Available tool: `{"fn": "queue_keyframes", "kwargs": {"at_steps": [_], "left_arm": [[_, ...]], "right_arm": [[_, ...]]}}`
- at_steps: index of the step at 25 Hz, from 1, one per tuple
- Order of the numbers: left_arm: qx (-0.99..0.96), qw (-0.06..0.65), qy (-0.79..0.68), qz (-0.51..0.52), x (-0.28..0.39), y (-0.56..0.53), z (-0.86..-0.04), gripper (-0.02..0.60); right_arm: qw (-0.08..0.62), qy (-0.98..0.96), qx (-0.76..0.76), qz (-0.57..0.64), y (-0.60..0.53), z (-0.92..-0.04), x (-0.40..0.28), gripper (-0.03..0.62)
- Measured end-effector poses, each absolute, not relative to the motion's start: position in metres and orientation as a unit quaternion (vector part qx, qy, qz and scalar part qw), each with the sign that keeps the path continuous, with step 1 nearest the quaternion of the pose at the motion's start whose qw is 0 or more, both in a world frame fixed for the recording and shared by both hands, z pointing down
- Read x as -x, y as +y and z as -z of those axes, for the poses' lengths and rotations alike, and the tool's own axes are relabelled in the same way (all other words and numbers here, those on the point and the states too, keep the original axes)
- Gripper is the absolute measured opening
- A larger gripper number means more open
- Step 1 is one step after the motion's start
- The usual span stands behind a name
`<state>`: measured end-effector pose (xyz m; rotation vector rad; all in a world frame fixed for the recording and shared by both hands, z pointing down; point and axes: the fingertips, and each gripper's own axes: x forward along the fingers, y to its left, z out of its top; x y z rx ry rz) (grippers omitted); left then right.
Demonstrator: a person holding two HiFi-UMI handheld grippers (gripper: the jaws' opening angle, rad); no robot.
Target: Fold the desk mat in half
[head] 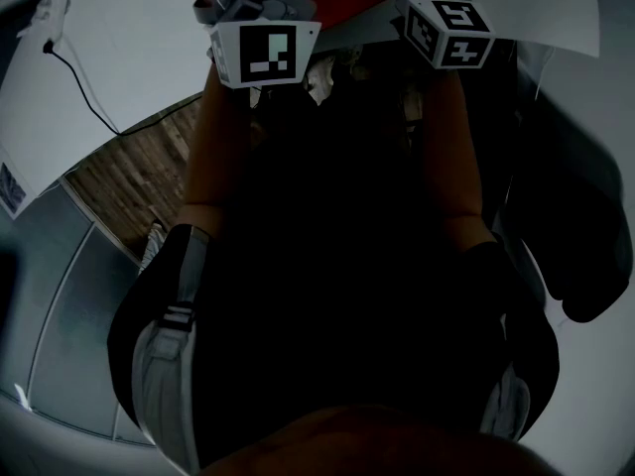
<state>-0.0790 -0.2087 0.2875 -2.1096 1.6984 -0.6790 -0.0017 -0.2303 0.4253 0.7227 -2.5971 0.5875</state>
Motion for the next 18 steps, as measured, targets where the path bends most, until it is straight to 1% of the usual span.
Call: {"fn": "queue_keyframes", "kwargs": {"at_steps": [5,18], "left_arm": [[0.738,0.177,0.605,0.241,0.085,-0.206,-0.284,0.008],[0.729,0.172,0.62,0.236,0.135,-0.168,-0.278,0.008]], "right_arm": [[0.193,-0.934,-0.239,-0.183,-0.22,-0.41,0.019,0.04],[0.189,-0.948,-0.217,-0.132,-0.182,-0.379,0.067,0.04]]}}
